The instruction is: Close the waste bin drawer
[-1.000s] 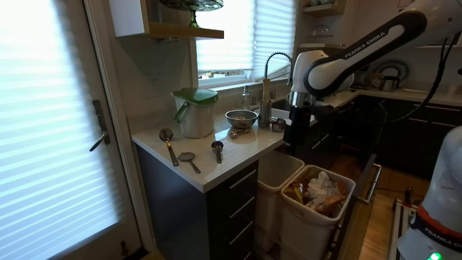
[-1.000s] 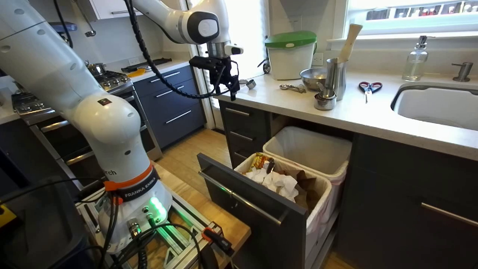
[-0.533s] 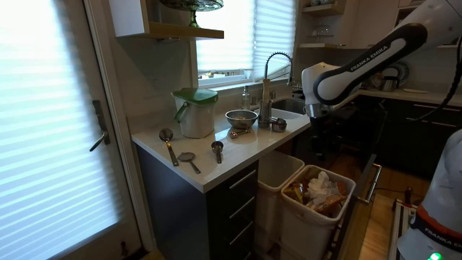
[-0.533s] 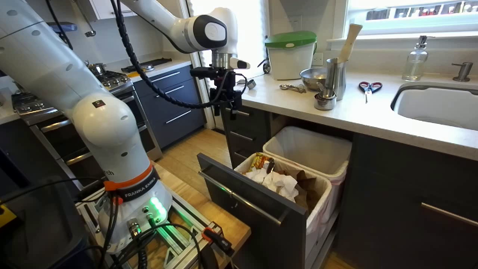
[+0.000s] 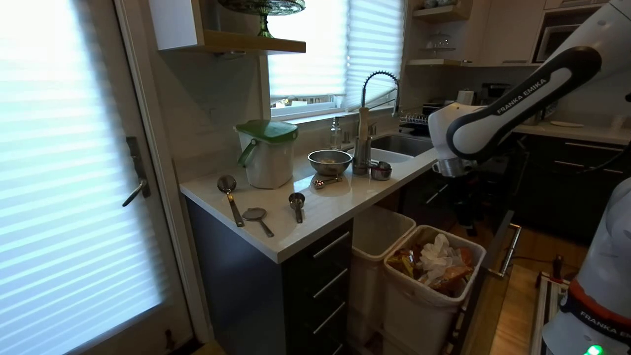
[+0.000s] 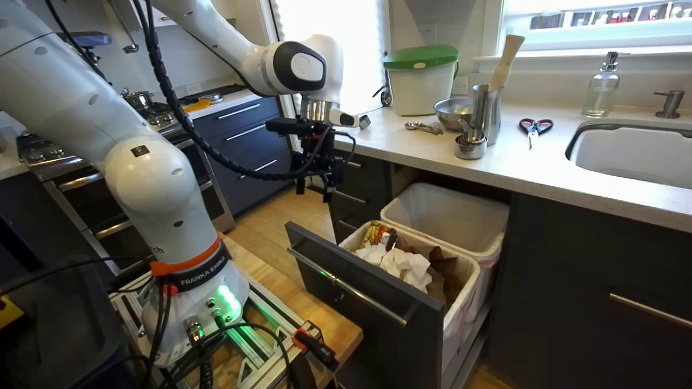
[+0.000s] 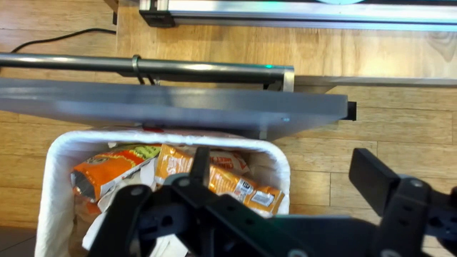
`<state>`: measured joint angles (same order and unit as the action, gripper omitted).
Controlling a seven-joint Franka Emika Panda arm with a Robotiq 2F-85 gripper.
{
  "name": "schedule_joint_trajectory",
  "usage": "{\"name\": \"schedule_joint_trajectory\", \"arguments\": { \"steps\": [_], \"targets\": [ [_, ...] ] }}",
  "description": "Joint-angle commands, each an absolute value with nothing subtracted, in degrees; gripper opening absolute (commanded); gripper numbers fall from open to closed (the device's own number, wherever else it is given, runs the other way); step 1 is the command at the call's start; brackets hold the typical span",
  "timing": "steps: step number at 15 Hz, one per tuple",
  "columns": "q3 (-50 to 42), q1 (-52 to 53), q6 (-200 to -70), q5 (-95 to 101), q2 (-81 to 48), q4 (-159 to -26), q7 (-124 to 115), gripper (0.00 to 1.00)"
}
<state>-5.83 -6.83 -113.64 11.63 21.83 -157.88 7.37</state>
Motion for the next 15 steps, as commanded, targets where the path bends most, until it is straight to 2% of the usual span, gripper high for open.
{"name": "schedule_joint_trajectory", "arguments": {
  "steps": [1, 7, 15],
  "targets": [
    [-6.1, -6.7, -113.6, 11.6, 22.3, -159.1, 7.3, 1.0],
    [-6.2, -6.8, -113.6, 11.6, 23.1, -159.8, 7.3, 1.0],
    [-7.1, -7.9, -106.1, 12.1, 19.7, -157.8, 7.3, 1.0]
  ]
}}
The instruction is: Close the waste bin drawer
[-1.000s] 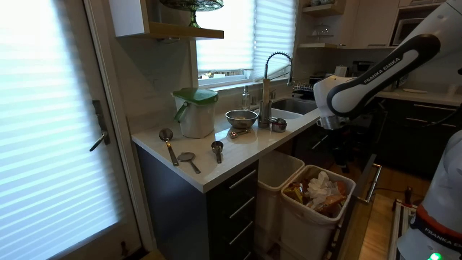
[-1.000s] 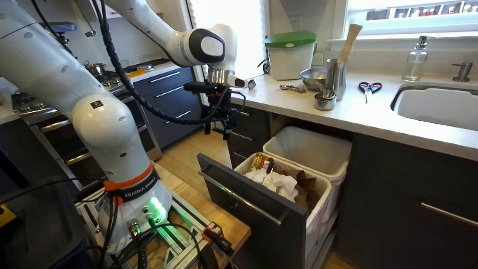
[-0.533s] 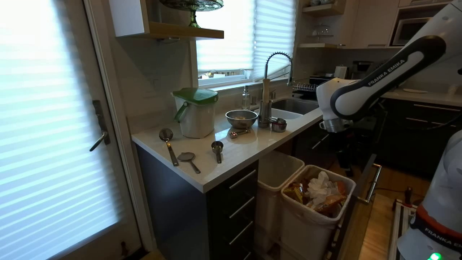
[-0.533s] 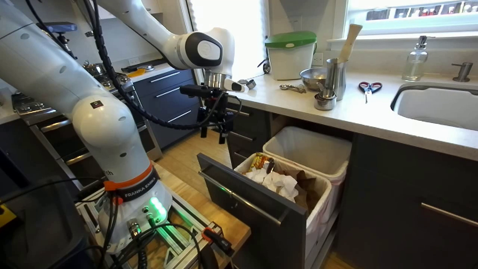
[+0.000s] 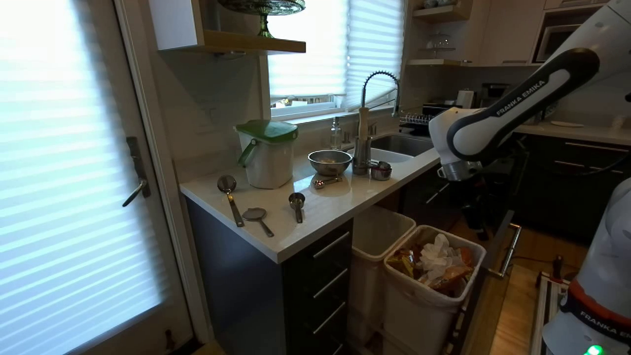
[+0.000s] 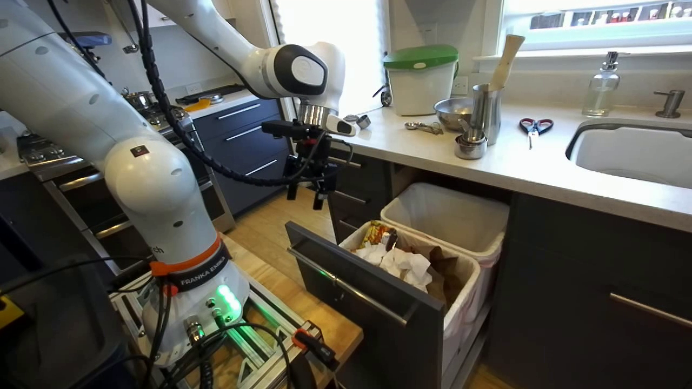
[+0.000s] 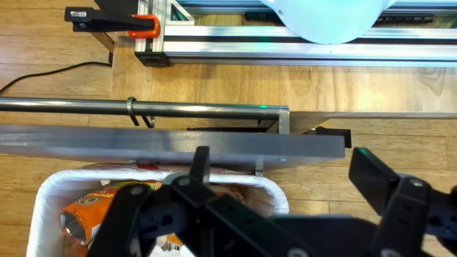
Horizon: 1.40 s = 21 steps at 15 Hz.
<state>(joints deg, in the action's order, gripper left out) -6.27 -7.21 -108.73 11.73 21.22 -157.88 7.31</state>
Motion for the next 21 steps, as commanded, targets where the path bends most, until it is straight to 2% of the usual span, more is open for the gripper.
{"name": "schedule_joint_trajectory", "arguments": {
  "steps": [1, 4, 5, 6, 7, 10, 15, 17, 21],
  "targets": [
    [-7.2, -8.1, -105.0, 11.9, 19.2, -157.8, 7.0, 1.0],
    [-7.6, -8.4, -103.3, 11.7, 17.3, -157.9, 6.7, 1.0],
    [-7.7, -8.5, -103.1, 11.7, 16.4, -157.9, 6.4, 0.75],
    [-7.8, -8.6, -102.8, 11.6, 15.5, -157.9, 6.3, 0.75],
    [-7.9, -8.7, -102.9, 11.3, 14.5, -157.9, 6.2, 0.68],
    [-8.2, -8.6, -103.5, 10.5, 11.5, -157.9, 5.8, 0.42],
    [-8.6, -8.9, -106.2, 8.2, 6.4, -157.9, 3.2, 0.04],
    [-8.9, -9.2, -108.6, 6.7, 4.6, -157.8, 2.0, 0.0],
    [-9.6, -9.8, -114.9, 3.5, 1.1, -157.8, -0.8, 0.0]
  ]
}}
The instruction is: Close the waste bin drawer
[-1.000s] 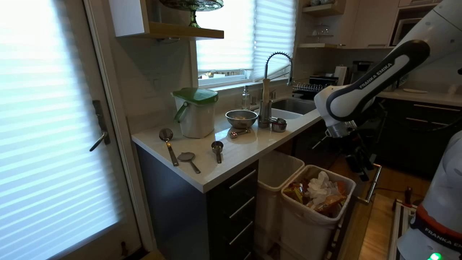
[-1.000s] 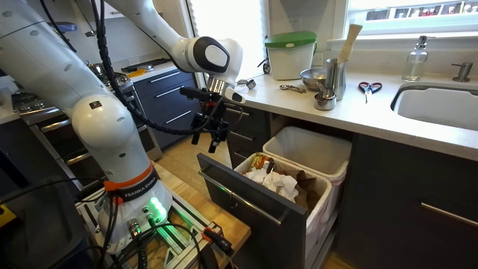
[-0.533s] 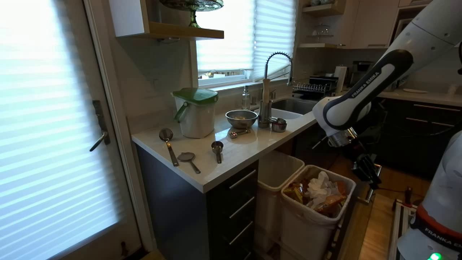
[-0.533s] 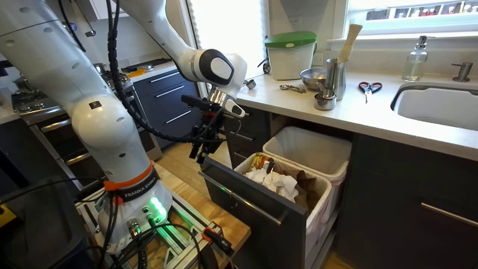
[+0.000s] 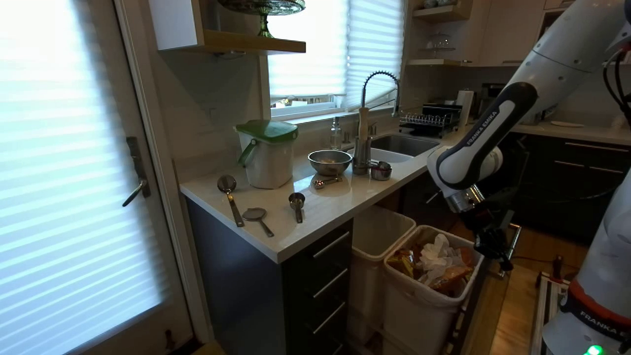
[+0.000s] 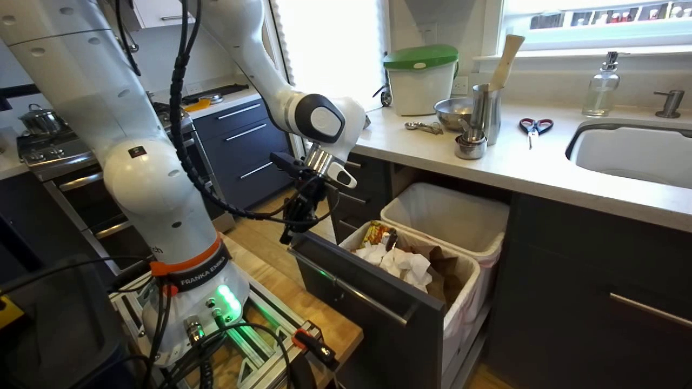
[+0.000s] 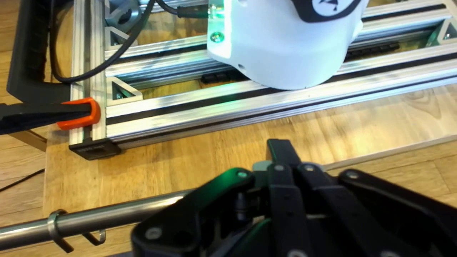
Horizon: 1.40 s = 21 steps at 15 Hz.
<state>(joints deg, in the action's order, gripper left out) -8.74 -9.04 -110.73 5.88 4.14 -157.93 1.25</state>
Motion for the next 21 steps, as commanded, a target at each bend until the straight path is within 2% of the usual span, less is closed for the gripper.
{"name": "schedule_joint_trajectory", "arguments": {
  "steps": [1, 9, 21],
  "targets": [
    [-9.8, -10.0, -116.2, 2.6, 0.3, -157.8, -1.2, 0.0],
    [-12.5, -12.8, -115.7, -2.2, 1.2, -157.4, -9.8, 0.0],
    [-14.4, -15.9, -128.7, -6.8, 6.3, -157.8, -23.9, 0.0]
  ]
}}
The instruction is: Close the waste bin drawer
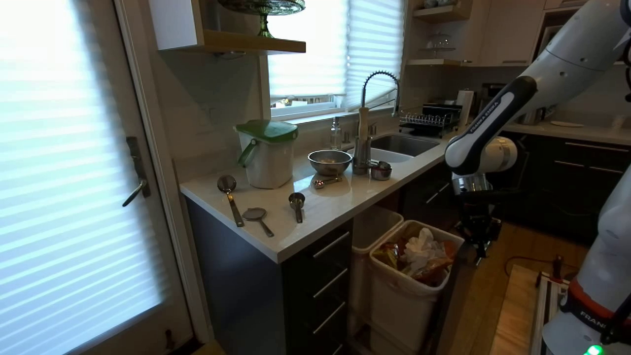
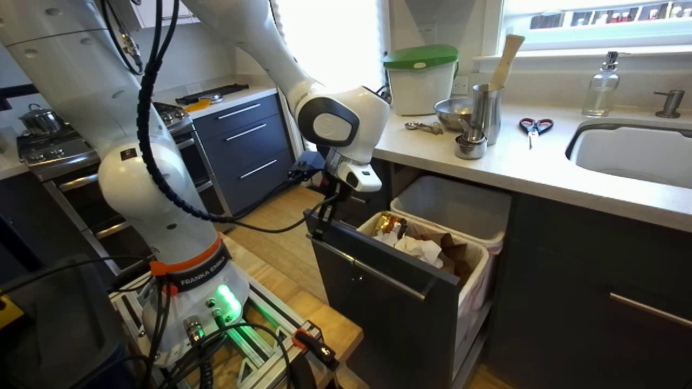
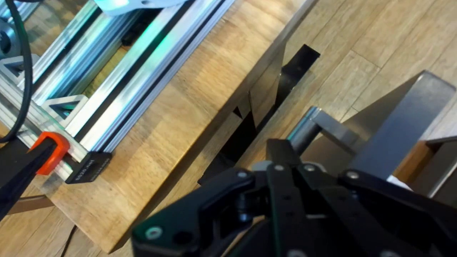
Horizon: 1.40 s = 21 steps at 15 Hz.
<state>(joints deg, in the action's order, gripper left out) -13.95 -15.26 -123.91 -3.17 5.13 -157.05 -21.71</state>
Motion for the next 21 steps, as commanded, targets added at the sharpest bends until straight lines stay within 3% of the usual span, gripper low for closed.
{"name": "schedule_joint_trajectory", "arguments": {
  "steps": [1, 15, 21],
  "targets": [
    [-14.4, -16.0, -130.4, -7.8, 6.6, -158.0, -25.1, 0.0],
    [-11.2, -14.6, -151.6, -22.6, 7.3, -157.2, -40.3, 0.0],
    [-12.1, -15.4, -149.4, -20.8, 8.0, -157.1, -37.7, 0.01]
  ]
}}
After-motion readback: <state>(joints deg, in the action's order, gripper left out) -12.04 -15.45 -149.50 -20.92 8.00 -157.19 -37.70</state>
